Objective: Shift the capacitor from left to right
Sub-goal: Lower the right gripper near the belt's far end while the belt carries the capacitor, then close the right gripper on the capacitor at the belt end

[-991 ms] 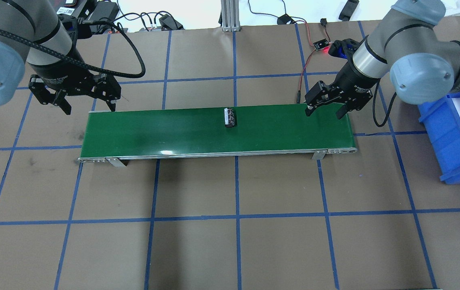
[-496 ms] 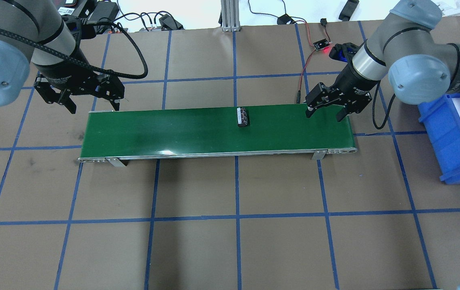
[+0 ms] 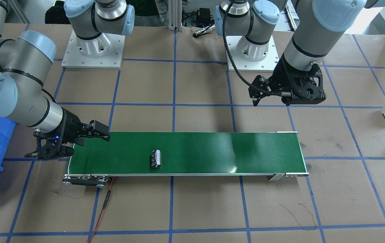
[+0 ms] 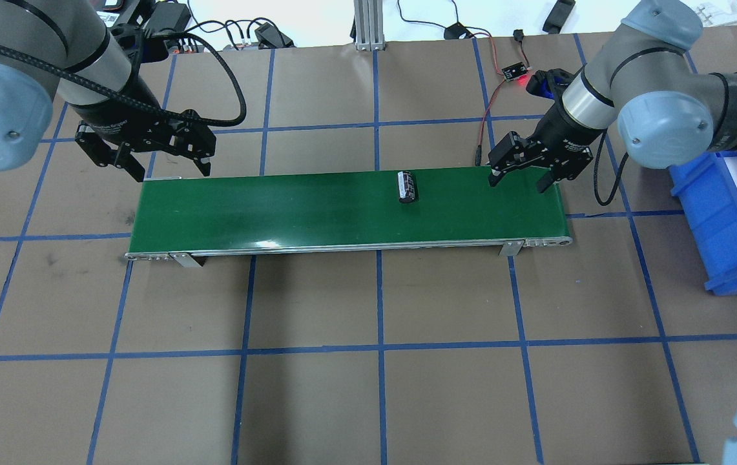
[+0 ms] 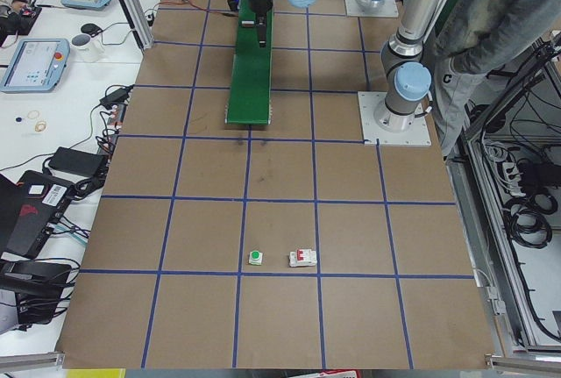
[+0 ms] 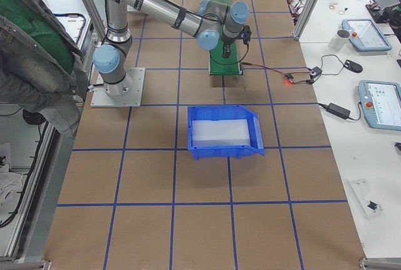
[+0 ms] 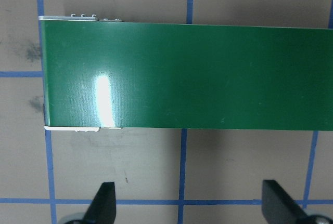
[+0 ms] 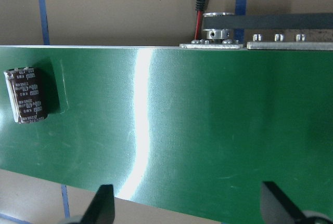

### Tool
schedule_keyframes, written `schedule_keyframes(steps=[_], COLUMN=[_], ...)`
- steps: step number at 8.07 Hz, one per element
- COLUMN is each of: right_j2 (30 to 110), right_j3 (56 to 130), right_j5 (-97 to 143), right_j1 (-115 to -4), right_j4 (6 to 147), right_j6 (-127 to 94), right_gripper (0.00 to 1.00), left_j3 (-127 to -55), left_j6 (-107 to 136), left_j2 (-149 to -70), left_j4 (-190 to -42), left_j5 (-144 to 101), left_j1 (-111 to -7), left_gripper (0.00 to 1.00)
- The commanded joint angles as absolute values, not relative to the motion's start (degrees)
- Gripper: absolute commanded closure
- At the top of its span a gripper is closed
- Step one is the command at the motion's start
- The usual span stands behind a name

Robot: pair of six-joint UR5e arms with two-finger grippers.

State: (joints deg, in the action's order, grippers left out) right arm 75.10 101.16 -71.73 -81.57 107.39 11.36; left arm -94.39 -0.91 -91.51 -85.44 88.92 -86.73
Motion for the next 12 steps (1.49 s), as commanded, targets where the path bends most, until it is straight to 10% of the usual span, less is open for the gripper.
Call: schedule_keyframes(steps=[1, 12], right_j2=[74.5, 70.0], right_j3=[101.2, 101.2], right_j5=[-70.9, -68.6], right_j1=[-81.6, -81.6], right_j4=[107.9, 116.6], right_j6=[8.5, 7.3], right_gripper=[0.00, 0.00], left_j3=[-94.4, -94.2], left_j6=[-0.9, -0.9], left_j2=[-91.3, -90.5], left_j4=[-85.4, -85.6], left_j5=[86.8, 86.7], left_j1=[-86.7, -86.7], left_gripper=[0.00, 0.00])
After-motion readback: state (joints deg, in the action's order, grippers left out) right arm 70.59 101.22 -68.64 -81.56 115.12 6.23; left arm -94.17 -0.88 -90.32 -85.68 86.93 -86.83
